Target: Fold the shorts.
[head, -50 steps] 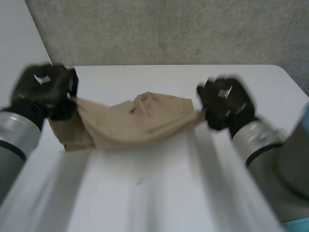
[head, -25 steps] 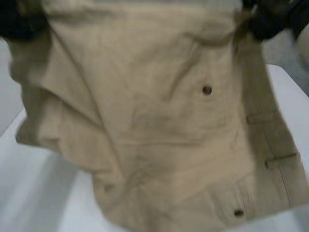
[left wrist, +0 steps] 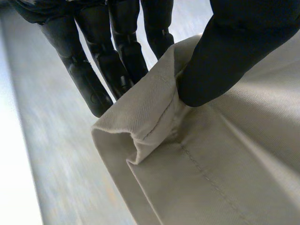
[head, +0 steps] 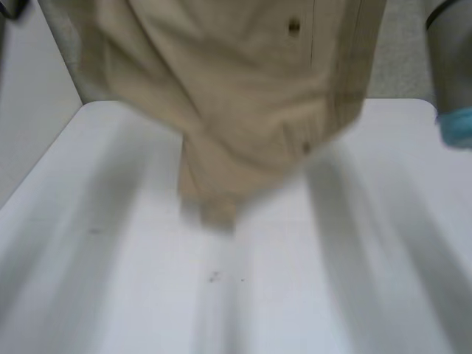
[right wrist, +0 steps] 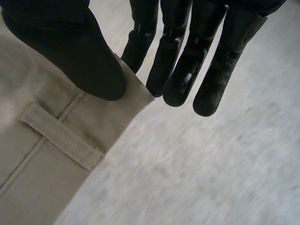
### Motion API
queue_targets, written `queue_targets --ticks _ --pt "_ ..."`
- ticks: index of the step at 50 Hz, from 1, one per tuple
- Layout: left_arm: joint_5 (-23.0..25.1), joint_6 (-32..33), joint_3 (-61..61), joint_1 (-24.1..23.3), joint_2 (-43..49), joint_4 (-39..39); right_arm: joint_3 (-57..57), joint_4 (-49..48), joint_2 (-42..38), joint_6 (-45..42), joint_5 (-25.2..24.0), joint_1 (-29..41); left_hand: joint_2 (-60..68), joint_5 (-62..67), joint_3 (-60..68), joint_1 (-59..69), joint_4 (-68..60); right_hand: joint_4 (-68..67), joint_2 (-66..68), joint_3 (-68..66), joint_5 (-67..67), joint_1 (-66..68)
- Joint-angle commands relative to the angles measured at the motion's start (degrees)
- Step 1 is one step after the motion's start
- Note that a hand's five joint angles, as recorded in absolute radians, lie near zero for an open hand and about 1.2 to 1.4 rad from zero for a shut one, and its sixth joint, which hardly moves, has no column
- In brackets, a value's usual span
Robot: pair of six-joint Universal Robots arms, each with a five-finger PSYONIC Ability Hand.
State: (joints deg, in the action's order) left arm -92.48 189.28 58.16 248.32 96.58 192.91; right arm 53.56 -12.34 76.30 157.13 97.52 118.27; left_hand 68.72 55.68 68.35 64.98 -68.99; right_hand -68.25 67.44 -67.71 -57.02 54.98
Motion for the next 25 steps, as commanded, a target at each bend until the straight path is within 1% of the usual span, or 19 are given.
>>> queue_targets --ticks 1,2,3,4,6,7,8,10,11,12,15,16,19,20,23,25 --pt "-0.2 0.0 10.8 -0.7 -6.0 2.1 1.3 3.8 2.6 0.0 -0.1 0.2 11.3 14.3 11.7 15.0 -11.0 -11.7 12.6 -12.3 -13.0 25.0" --pt "-0.2 0.0 12.9 -0.7 -6.1 1.9 1.3 3.8 2.6 0.0 -0.1 0.2 11.3 14.3 11.7 15.0 -11.0 -11.7 12.6 -12.3 -13.0 25.0" --pt "-0.2 0.0 14.9 -0.7 -6.4 1.9 5.5 7.6 2.5 0.2 -2.0 -0.4 11.3 14.3 11.7 15.0 -11.0 -11.7 12.6 -12.3 -13.0 25.0" --pt "-0.2 0.0 19.0 -0.8 -7.4 1.7 7.0 8.3 2.5 0.3 -2.6 -0.4 11.3 14.3 11.7 15.0 -11.0 -11.7 12.6 -12.3 -13.0 25.0" --pt "-0.2 0.0 23.4 -0.8 -8.5 1.7 9.8 9.3 2.1 0.3 -3.7 -0.4 11.3 14.3 11.7 15.0 -11.0 -11.7 12.6 -12.3 -13.0 25.0" --pt "-0.2 0.0 25.7 -0.8 -9.1 1.7 13.0 9.6 1.8 0.3 -4.6 -0.5 11.3 14.3 11.7 15.0 -11.0 -11.7 12.6 -12.3 -13.0 25.0" --pt "-0.2 0.0 30.4 -0.7 -10.0 1.9 14.9 9.6 1.6 0.3 -4.9 -0.6 11.3 14.3 11.7 15.0 -11.0 -11.7 12.6 -12.3 -13.0 25.0" --pt "-0.1 0.1 35.2 -0.7 -10.5 2.2 18.4 9.7 1.3 0.4 -5.2 -0.9 11.3 14.3 11.7 15.0 -11.0 -11.7 12.6 -12.3 -13.0 25.0" --pt "0.0 0.3 37.6 -0.8 -10.7 2.2 22.0 9.6 1.1 0.5 -5.4 -1.3 11.3 14.3 11.7 15.0 -11.0 -11.7 12.6 -12.3 -13.0 25.0" --pt "0.0 0.5 42.1 -0.8 -10.7 2.6 23.7 9.5 1.0 0.5 -5.4 -1.5 11.3 14.3 11.7 15.0 -11.0 -11.7 12.6 -12.3 -13.0 25.0" --pt "0.0 0.2 47.8 -0.9 -9.8 3.2 29.6 8.9 -1.1 0.6 -6.0 -1.6 11.3 14.3 11.7 15.0 -11.0 -11.7 12.6 -12.3 -13.0 25.0" --pt "0.0 0.1 51.1 -1.0 -8.9 3.5 31.1 8.7 -1.9 0.6 -6.4 -1.5 11.3 14.3 11.7 15.0 -11.0 -11.7 12.6 -12.3 -13.0 25.0" --pt "0.0 0.1 55.1 -2.1 -4.9 4.0 36.2 7.6 -5.6 0.2 -8.0 -1.4 11.3 14.3 11.7 15.0 -11.0 -11.7 12.6 -12.3 -13.0 25.0" --pt "-0.1 0.2 56.6 -3.5 -1.3 3.9 37.2 7.4 -6.6 0.2 -8.4 -1.4 11.3 14.3 11.7 15.0 -11.0 -11.7 12.6 -12.3 -13.0 25.0" --pt "-0.5 0.2 57.3 -6.8 4.4 3.2 39.9 6.9 -8.8 -0.1 -9.1 -1.2 11.3 14.3 11.7 15.0 -11.0 -11.7 12.6 -12.3 -13.0 25.0" --pt "-0.5 0.3 57.4 -7.4 5.2 2.8 40.6 6.8 -9.2 -0.1 -9.2 -1.1 11.3 14.3 11.7 15.0 -11.0 -11.7 12.6 -12.3 -13.0 25.0"
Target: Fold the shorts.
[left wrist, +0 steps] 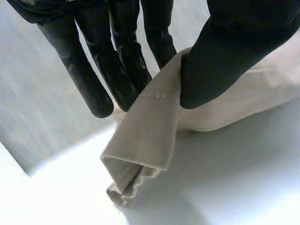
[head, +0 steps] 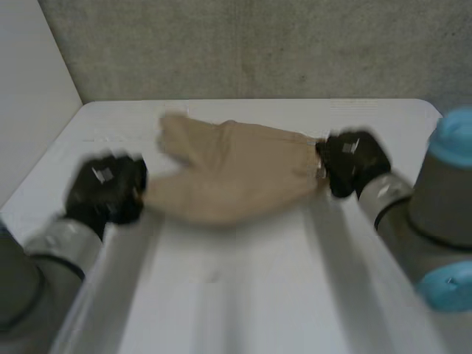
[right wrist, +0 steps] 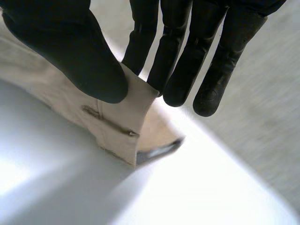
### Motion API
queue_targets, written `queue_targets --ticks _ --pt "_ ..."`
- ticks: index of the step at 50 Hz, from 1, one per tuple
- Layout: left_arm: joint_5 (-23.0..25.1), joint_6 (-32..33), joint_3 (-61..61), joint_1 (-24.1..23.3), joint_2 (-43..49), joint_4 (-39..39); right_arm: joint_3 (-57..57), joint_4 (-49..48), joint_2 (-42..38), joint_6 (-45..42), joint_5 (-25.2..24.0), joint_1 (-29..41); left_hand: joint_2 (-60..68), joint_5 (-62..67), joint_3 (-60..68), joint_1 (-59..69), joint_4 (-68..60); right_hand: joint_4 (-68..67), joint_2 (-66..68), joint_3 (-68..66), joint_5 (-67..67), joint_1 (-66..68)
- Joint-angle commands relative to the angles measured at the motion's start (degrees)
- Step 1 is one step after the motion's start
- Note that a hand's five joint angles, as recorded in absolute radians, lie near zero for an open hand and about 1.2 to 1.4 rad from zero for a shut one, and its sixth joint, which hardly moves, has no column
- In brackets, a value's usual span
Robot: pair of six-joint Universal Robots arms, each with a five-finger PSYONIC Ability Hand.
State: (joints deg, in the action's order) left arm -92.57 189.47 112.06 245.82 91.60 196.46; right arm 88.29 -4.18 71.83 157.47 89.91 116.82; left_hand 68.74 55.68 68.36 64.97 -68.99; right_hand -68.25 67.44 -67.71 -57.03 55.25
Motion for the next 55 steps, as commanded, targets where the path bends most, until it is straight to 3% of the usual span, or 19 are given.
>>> queue_targets --ticks 1,9,17,21,27,28,33,39,43,48,51,55 --pt "-0.5 0.3 4.0 -6.0 10.6 -1.5 7.7 -1.4 -4.7 -0.6 -1.8 0.3 11.3 14.3 11.6 15.0 -11.0 -11.7 12.6 -12.3 -13.0 24.8" --pt "-2.1 0.3 3.7 -6.9 6.3 -8.2 9.8 0.7 0.6 -2.7 -2.2 -0.2 11.3 14.3 11.6 15.0 -11.0 -11.7 12.6 -12.3 -13.0 24.8" --pt "-2.8 0.7 3.5 -6.7 -2.8 -13.9 10.8 7.2 4.6 -11.9 -2.1 -2.5 11.3 14.3 11.6 15.0 -11.0 -11.7 12.6 -12.3 -13.0 24.8" --pt "-2.8 3.6 3.0 -6.9 -8.6 -20.7 10.7 15.3 8.3 -16.6 -1.9 -3.4 11.3 14.3 11.6 15.0 -11.0 -11.7 12.6 -12.3 -13.0 24.8" --pt "-1.9 9.3 -0.2 -8.7 -18.6 -38.6 12.0 27.5 16.0 -24.4 -2.2 -5.3 11.3 14.3 11.6 15.0 -11.0 -11.7 12.6 -12.3 -13.0 24.8" --pt "-1.6 9.5 -1.0 -9.4 -19.9 -40.7 12.9 32.8 21.8 -27.2 -2.7 -6.6 11.3 14.3 11.6 15.0 -11.0 -11.7 12.6 -12.3 -13.0 24.8" --pt "0.3 9.5 -5.4 -11.2 -24.7 -50.1 12.9 35.0 30.6 -28.9 -7.8 -8.1 11.3 14.3 11.6 15.0 -11.0 -11.7 12.6 -12.3 -13.0 24.8" --pt "0.4 9.9 -5.4 -10.4 -23.1 -45.4 13.7 34.9 30.2 -28.5 -13.2 -11.2 11.3 14.3 11.6 15.0 -11.0 -11.7 12.6 -12.3 -13.0 24.8" --pt "0.4 10.2 -5.4 -8.7 -16.1 -36.3 13.6 32.1 21.7 -27.7 -14.6 -13.5 11.3 14.3 11.6 15.0 -11.0 -11.7 12.6 -12.3 -13.0 24.8" --pt "0.4 12.1 -8.0 -7.3 -6.7 -24.8 10.6 24.5 13.0 -24.8 -12.6 -12.7 11.3 14.3 11.6 15.0 -11.0 -11.7 12.6 -12.3 -13.0 24.8" --pt "0.2 16.5 -14.9 -6.9 5.3 -16.0 6.4 20.4 6.9 -22.6 -8.3 -11.1 11.3 14.3 11.6 15.0 -11.0 -11.7 12.6 -12.3 -13.0 24.8" --pt "-0.4 18.7 -22.7 -6.9 15.2 -14.4 1.9 17.6 2.3 -21.0 -4.0 -10.1 11.3 14.3 11.6 15.0 -11.0 -11.7 12.6 -12.3 -13.0 24.8"
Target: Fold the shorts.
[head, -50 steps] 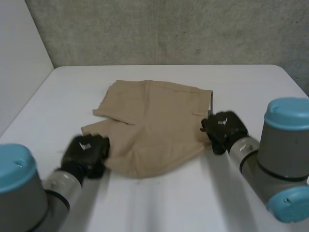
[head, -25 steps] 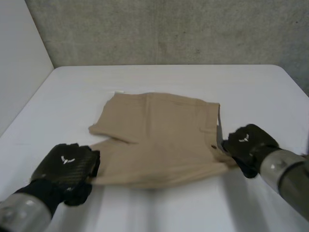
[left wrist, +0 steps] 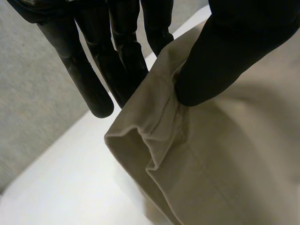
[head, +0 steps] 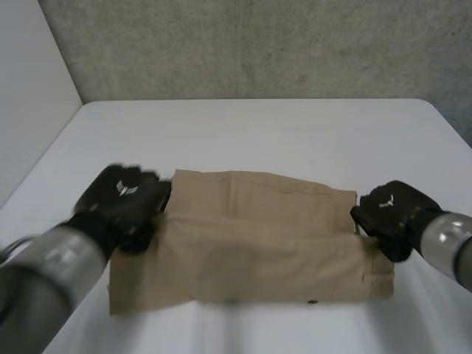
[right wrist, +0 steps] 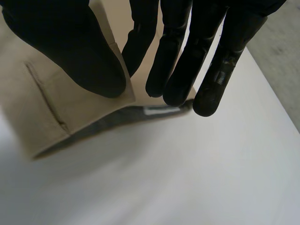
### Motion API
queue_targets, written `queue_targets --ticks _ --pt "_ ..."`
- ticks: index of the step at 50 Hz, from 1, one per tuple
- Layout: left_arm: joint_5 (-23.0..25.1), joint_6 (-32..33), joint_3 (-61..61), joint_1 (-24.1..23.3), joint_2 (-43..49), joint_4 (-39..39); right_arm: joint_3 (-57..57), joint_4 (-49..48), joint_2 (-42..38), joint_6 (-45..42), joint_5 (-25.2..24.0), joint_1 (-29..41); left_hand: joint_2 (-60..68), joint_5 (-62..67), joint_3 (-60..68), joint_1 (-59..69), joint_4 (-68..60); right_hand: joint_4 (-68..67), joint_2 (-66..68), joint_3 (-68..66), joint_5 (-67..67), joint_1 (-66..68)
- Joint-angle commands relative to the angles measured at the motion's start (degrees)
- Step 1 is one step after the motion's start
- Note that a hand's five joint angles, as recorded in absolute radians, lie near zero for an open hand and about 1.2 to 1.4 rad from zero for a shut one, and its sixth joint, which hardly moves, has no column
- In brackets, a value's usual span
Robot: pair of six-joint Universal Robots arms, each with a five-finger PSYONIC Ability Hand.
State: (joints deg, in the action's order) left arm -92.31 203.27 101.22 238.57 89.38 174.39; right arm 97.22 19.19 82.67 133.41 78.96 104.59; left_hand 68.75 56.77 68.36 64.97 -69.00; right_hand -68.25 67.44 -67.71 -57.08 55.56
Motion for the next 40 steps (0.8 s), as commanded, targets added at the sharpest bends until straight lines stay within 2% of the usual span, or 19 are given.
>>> queue_targets --ticks 1,2,3,5,8,9,10,13,18,21,28,29,31,32,33,35,40 --pt "-0.8 5.2 -14.0 0.3 19.8 7.6 -7.8 -6.5 -9.4 3.6 8.0 2.2 11.3 13.2 11.6 15.0 -11.0 -11.7 12.6 -12.3 -12.9 24.4" --pt "-0.8 5.2 -14.0 0.3 19.9 7.6 -9.2 -8.3 -10.7 4.7 9.5 2.4 11.3 13.2 11.6 15.0 -11.0 -11.7 12.6 -12.3 -12.9 24.4" --pt "-0.8 5.2 -22.9 0.7 28.6 8.0 -9.2 -8.3 -10.7 4.7 9.5 2.4 11.3 13.2 11.6 15.0 -11.0 -11.7 12.6 -12.3 -12.9 24.4" --pt "-0.8 5.3 -25.3 0.8 30.7 8.1 -10.6 -10.7 -12.2 5.6 10.7 2.5 11.3 13.2 11.6 15.0 -11.0 -11.7 12.6 -12.3 -12.9 24.4" --pt "-0.4 5.5 -34.2 1.4 38.4 8.9 -14.2 -18.9 -18.0 7.7 11.7 3.1 11.3 13.2 11.6 15.0 -11.0 -11.7 12.6 -12.3 -12.9 24.4" --pt "-0.4 5.6 -38.4 1.8 41.7 10.3 -14.3 -18.9 -18.0 7.7 11.7 3.1 11.3 13.2 11.6 15.0 -11.0 -11.7 12.6 -12.3 -12.9 24.4" --pt "-0.4 5.6 -38.5 1.8 41.8 10.3 -16.2 -23.3 -20.5 8.2 12.3 4.7 11.3 13.2 11.6 15.0 -11.0 -11.7 12.6 -12.3 -12.9 24.4" --pt "0.0 5.7 -45.8 2.2 48.7 15.9 -17.2 -27.5 -22.9 8.2 13.5 5.4 11.3 13.2 11.6 15.0 -11.0 -11.7 12.6 -12.3 -12.9 24.4" --pt "1.4 5.7 -51.0 3.1 55.0 23.2 -18.6 -37.3 -28.6 7.5 14.4 6.1 11.3 13.2 11.6 15.0 -11.0 -11.7 12.6 -12.3 -12.9 24.4" --pt "2.1 5.7 -52.5 3.2 56.6 24.4 -20.2 -41.0 -31.8 7.0 14.8 6.1 11.3 13.2 11.6 15.0 -11.0 -11.7 12.6 -12.3 -12.9 24.4" --pt "3.8 5.9 -56.2 3.4 61.8 26.2 -23.0 -42.6 -35.4 5.6 15.6 6.2 11.3 13.2 11.6 15.0 -11.0 -11.7 12.6 -12.3 -12.9 24.4" --pt "3.8 5.9 -56.3 3.4 62.1 26.4 -23.5 -42.9 -36.0 5.5 15.3 6.1 11.3 13.2 11.6 15.0 -11.0 16.2 -15.4 15.6 15.0 -3.5" --pt "3.8 5.9 -55.7 3.4 62.2 28.0 -24.4 -43.2 -37.0 5.5 15.3 6.1 -22.3 -20.4 -21.9 -18.6 22.6 51.8 -51.0 51.2 50.6 -39.1" --pt "3.8 5.9 -55.3 3.4 62.0 28.6 -25.0 -43.2 -37.3 5.6 15.6 6.1 -47.0 -45.0 -46.6 -43.2 47.3 58.3 -57.4 57.7 57.1 -45.6" --pt "3.8 5.9 -55.3 3.4 62.0 28.6 -25.6 -43.2 -37.3 6.2 15.5 6.0 -47.3 -45.3 -46.9 -43.5 47.5 58.3 -57.4 57.7 57.1 -45.6" --pt "4.2 6.2 -52.5 3.4 60.5 31.9 -25.3 -43.4 -36.4 6.4 15.2 6.0 -58.7 -56.8 -58.4 -55.0 59.0 58.3 -57.4 57.7 57.1 -45.6" --pt "4.0 6.3 -46.7 3.3 53.6 38.1 -24.0 -43.4 -28.5 12.5 15.2 5.5 -58.7 -56.8 -58.4 -55.0 59.0 58.3 -57.4 57.7 57.1 -45.6"
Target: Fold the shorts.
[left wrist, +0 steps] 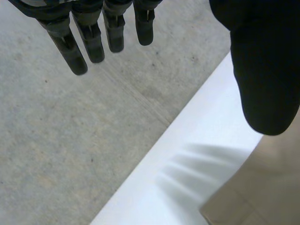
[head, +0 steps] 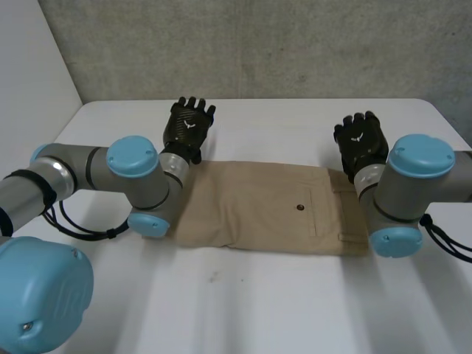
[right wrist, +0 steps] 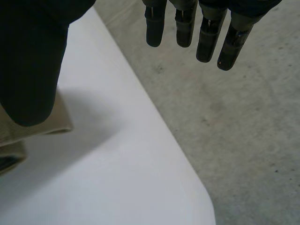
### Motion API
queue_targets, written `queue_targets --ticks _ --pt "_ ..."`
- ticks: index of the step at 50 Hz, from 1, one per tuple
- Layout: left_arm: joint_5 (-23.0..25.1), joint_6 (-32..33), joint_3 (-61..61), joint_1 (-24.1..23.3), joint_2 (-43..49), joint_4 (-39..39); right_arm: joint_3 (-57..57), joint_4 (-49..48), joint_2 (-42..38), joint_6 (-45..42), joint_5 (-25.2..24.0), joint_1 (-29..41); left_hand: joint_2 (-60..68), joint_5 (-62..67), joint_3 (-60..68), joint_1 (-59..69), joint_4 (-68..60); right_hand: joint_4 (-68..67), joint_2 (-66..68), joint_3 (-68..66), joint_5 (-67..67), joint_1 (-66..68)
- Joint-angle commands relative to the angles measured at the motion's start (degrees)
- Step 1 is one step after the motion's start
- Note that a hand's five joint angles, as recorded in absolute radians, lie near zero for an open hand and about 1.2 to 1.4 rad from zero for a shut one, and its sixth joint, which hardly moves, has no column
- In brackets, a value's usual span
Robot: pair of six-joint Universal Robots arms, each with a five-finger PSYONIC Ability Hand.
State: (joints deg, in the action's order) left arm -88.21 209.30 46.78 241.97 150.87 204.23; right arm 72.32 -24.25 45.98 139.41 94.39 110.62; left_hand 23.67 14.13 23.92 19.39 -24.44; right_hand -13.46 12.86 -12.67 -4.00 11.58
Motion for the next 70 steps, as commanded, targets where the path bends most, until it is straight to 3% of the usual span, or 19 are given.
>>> queue_targets --ticks 1,6,15,20,23,32,45,47,50,56,61,65,70 --pt "-0.2 0.3 8.8 -0.1 -9.3 8.8 1.6 0.1 11.5 10.2 -0.3 -0.8 -13.7 -14.1 -13.9 -9.4 14.4 3.5 -2.9 2.7 4.0 -1.6" --pt "-0.4 -0.2 18.2 -0.5 -20.8 9.6 3.9 2.9 20.4 20.4 -1.3 -0.8 -13.7 -14.1 -13.9 -9.4 14.4 3.5 -2.9 2.7 4.0 -1.6" --pt "-1.3 -3.6 36.4 -0.6 -36.7 6.9 10.5 22.5 29.2 22.3 -7.8 -2.1 -13.7 -14.1 -13.9 -9.4 14.4 -1.0 1.6 -1.8 -0.5 2.9" --pt "-1.5 -10.6 48.3 -0.5 -46.8 3.1 17.4 29.8 30.0 22.4 -8.4 -2.2 -13.7 -14.1 -13.9 -9.4 14.4 -14.7 15.3 -15.5 -14.2 16.6" --pt "-1.6 -16.6 54.6 -0.4 -51.5 0.9 21.2 29.4 30.0 22.3 -8.6 -2.2 -13.6 -14.1 -13.9 -9.3 14.4 -17.1 17.7 -17.9 -16.6 19.0" --pt "-3.3 -21.6 60.6 -0.1 -53.1 -3.4 31.3 18.5 28.8 22.1 -8.8 -2.3 -13.7 -14.1 -13.9 -9.4 14.4 -27.9 28.5 -28.7 -27.4 29.8" --pt "-4.7 -21.6 61.1 1.0 -50.9 -3.1 31.1 10.9 18.8 21.3 -8.7 -3.7 -13.7 -14.1 -13.9 -9.4 14.4 -28.4 29.0 -29.2 -27.9 30.3" --pt "-4.7 -21.7 61.2 1.0 -50.8 -3.1 30.9 9.7 18.2 21.3 -8.7 -4.4 -13.7 -14.1 -13.9 -9.4 14.4 -38.8 39.4 -39.6 -38.2 40.7" --pt "-4.7 -21.6 61.2 0.9 -50.8 -3.1 30.7 6.9 18.4 21.3 -8.2 -5.1 -13.7 -14.1 -13.9 -9.4 14.4 -66.5 67.1 -67.3 -65.9 68.4" --pt "-4.7 -21.7 61.2 0.7 -51.0 -3.1 30.1 7.6 20.8 19.7 -7.9 -8.9 -13.7 -14.1 -13.9 -9.4 14.4 -66.5 67.1 -67.3 -66.0 68.4" --pt "-4.8 -21.7 61.2 0.7 -51.5 -3.4 29.5 10.0 23.5 12.2 -8.0 -14.5 -13.7 -14.1 -13.9 -9.4 14.4 -66.5 67.1 -67.3 -66.0 68.4" --pt "-4.8 -21.7 61.2 0.7 -51.6 -3.5 26.7 13.9 24.8 1.2 -8.1 -21.2 -13.7 -14.1 -13.9 -9.4 14.4 -66.5 67.1 -67.3 -66.0 68.4" --pt "-4.8 -21.6 61.2 0.5 -51.7 -3.5 22.3 15.7 24.9 -2.6 -7.9 -20.4 -13.7 -14.1 -13.9 -9.4 14.4 -66.5 67.1 -67.3 -66.0 68.4"
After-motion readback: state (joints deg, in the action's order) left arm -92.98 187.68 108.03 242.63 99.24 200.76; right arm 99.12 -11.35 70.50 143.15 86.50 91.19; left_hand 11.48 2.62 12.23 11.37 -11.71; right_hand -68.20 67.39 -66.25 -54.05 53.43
